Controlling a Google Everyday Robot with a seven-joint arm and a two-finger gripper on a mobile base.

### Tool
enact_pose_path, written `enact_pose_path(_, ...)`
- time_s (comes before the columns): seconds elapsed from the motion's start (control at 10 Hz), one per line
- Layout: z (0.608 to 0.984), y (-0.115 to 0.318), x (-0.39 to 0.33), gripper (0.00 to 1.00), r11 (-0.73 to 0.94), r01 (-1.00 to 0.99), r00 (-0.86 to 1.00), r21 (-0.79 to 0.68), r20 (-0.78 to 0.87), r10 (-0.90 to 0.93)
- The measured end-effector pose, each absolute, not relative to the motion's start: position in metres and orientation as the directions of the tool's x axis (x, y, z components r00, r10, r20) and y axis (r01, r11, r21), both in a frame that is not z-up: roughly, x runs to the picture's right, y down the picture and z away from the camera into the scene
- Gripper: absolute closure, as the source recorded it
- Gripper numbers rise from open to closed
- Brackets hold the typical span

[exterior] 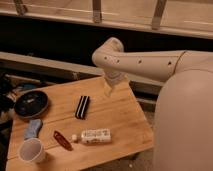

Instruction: Move the arm in a circular motion

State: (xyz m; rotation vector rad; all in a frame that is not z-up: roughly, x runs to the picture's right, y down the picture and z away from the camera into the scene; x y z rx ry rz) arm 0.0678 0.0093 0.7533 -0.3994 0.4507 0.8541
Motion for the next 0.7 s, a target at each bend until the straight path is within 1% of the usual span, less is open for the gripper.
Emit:
enact_pose_path(0.3, 0.739, 0.032, 0.060, 0.20, 0.615, -0.770, 0.595, -0.168, -0.536, 0.598)
enact_pose_path(0.7, 0.738, 0.049, 0.046, 0.20, 0.635, -0.745, 0.625, -0.204, -0.546, 0.558)
